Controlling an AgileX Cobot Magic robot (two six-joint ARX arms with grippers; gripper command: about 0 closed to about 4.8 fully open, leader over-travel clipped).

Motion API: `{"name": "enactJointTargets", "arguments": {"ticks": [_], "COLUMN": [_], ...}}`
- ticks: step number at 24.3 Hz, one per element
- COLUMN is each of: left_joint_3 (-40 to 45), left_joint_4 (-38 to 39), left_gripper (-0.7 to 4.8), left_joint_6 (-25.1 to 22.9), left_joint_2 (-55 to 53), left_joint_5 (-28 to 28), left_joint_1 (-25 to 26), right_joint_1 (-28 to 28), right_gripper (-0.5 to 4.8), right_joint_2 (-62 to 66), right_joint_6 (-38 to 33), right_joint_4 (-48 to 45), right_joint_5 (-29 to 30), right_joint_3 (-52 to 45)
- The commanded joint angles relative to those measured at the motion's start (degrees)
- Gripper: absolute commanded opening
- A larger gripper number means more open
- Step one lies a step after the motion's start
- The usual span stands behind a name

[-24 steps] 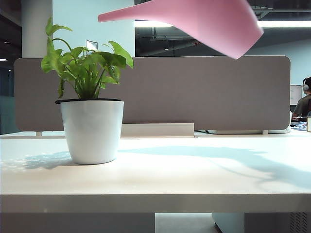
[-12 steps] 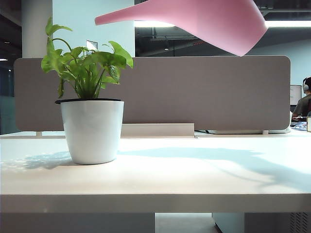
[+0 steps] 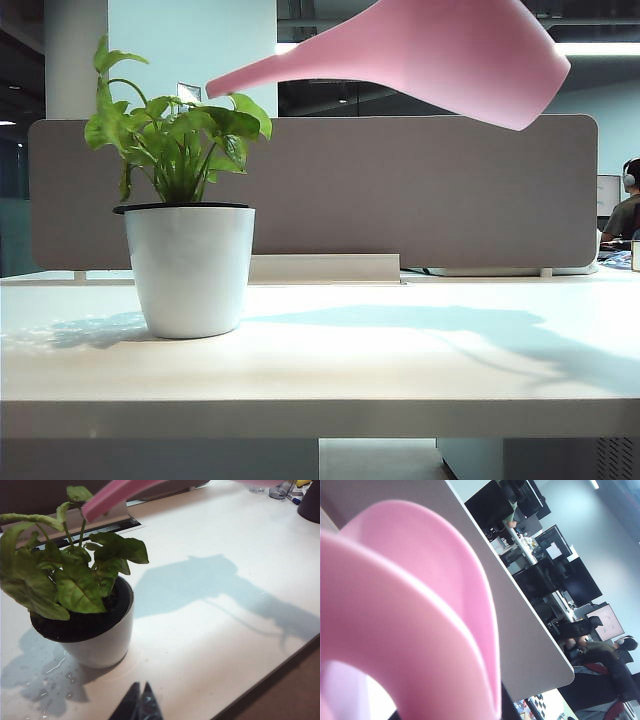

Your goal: Pick up the watering can from the table, water the potted plant, and put the can back.

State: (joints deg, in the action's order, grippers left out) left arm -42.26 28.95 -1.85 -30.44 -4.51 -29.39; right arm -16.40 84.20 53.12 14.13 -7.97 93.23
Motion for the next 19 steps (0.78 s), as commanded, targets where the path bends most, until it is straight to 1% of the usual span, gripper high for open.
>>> {"name": "enactJointTargets", "arguments": {"ticks": [1,2,14,17,19], "left_joint_3": [-0.2,-0.2,-0.2,-0.2,-0.2], "left_joint_4": [-0.7,-0.7,-0.7,-0.7,-0.7], "left_gripper": [0.03,0.03,0.03,0.03,0.03], "left_joint_6": [0.0,0.0,0.0,0.0,0.0], "left_joint_2": [0.0,0.0,0.0,0.0,0.0], "left_joint_5": [-0.2,-0.2,-0.2,-0.2,-0.2], "left_joint_1": [0.0,0.0,0.0,0.0,0.0], "right_joint_1": [-0.1,-0.1,-0.1,-0.1,-0.1], "right_gripper": [-0.07,-0.07,-0.07,-0.07,-0.07], "right_joint_2": [-0.6,-0.6,-0.5,-0.4,-0.4], "right_joint_6": [1.6,2.4,2.5,4.3,4.3], "right_joint_4": [-3.7,-3.7,-4.0,-4.1,-4.1], "right_joint_5": [-1.2,-1.4,-1.4,-1.4,-1.4], "right_joint_3": [0.8,0.8,0.8,0.8,0.8]}}
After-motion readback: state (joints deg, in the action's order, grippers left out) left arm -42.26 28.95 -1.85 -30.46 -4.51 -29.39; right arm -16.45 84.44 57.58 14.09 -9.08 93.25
